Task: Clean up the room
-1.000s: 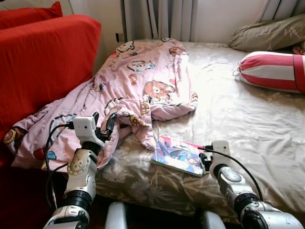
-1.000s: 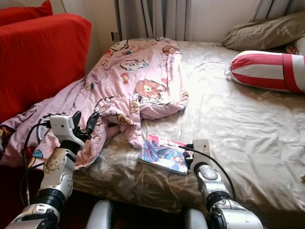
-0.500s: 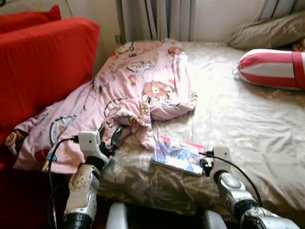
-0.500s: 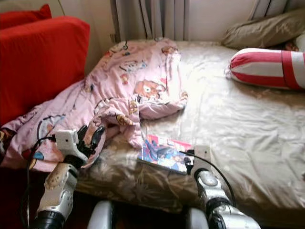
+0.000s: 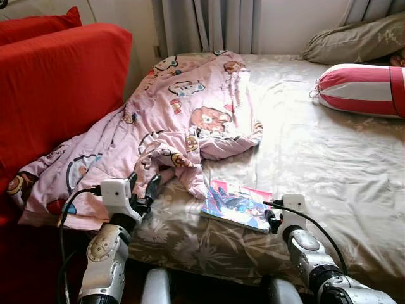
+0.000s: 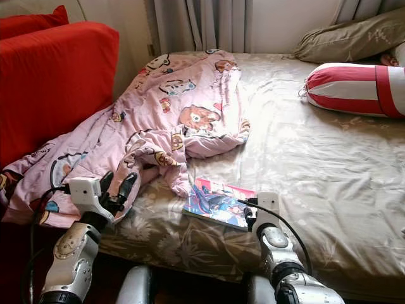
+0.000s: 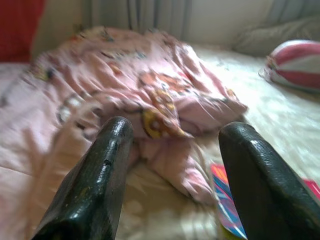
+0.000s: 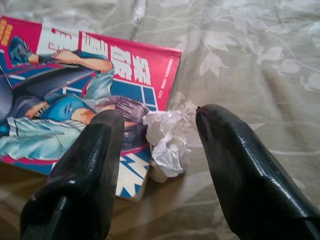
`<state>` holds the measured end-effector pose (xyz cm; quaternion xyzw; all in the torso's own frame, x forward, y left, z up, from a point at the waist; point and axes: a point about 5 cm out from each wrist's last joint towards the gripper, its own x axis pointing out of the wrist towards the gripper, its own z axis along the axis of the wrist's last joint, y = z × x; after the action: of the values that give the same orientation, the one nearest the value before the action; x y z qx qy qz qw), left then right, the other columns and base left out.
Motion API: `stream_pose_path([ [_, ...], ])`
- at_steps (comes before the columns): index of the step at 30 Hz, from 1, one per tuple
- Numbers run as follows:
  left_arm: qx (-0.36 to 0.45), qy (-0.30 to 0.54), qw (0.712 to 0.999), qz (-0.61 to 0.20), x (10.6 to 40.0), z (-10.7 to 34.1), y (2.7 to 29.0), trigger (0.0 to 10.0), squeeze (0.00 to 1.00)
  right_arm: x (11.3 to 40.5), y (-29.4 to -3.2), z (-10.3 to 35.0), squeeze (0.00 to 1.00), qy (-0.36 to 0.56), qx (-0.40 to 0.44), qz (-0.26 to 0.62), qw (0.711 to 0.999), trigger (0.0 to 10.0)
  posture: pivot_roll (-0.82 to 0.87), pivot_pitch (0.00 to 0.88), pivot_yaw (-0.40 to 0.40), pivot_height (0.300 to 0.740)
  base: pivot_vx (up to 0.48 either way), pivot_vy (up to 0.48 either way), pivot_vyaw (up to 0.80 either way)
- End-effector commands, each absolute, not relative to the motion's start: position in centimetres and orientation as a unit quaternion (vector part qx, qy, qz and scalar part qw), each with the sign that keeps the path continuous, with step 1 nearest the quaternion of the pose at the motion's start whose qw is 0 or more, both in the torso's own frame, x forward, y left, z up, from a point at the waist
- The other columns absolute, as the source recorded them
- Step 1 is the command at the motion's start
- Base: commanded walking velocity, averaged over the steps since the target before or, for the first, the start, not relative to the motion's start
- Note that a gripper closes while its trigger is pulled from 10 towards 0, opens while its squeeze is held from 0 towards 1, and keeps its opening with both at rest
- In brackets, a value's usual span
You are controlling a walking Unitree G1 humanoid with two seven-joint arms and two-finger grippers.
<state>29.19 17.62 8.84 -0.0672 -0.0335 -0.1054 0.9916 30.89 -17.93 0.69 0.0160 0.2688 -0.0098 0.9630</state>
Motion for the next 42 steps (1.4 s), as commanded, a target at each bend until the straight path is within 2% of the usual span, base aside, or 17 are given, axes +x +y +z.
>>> stream_pose_path([
  [1,-0.061,-0.014,0.993,-0.099,28.9,8.0,17.7,10.0,0.0,30.8,-17.8,0.7,0.0,0.262,0.025,-0.012,0.965,10.0,0.17,0.037,0.038,0.568,0.0,0.0,0.0],
  [6,-0.067,-0.017,0.993,-0.095,28.6,8.0,17.2,10.0,0.0,31.1,-18.1,1.2,0.0,0.234,0.025,-0.017,0.972,10.0,0.17,0.045,0.03,0.568,0.0,0.0,0.0],
  [13,-0.056,-0.05,0.994,-0.082,29.3,9.4,17.1,10.0,0.0,32.2,-18.8,3.5,0.0,0.136,0.035,-0.033,0.99,10.0,0.14,0.066,0.032,0.568,0.0,0.0,0.0],
  [23,-0.065,-0.068,0.993,-0.077,29.2,10.2,15.9,10.0,0.0,31.4,-18.4,4.3,0.0,0.051,0.025,-0.017,0.998,10.0,0.11,0.11,0.046,0.568,0.0,0.0,0.0],
  [31,-0.07,-0.077,0.992,-0.069,28.3,10.8,16.0,10.0,0.0,30.7,-18.1,4.8,0.0,0.015,0.022,-0.006,1.0,10.0,0.1,0.151,0.046,0.568,0.0,0.0,0.0],
  [42,-0.078,-0.073,0.992,-0.06,27.4,11.0,15.7,10.0,0.0,30.4,-17.8,5.0,0.0,0.008,0.021,0.01,1.0,10.0,0.11,0.206,0.033,0.568,0.0,0.0,0.0],
])
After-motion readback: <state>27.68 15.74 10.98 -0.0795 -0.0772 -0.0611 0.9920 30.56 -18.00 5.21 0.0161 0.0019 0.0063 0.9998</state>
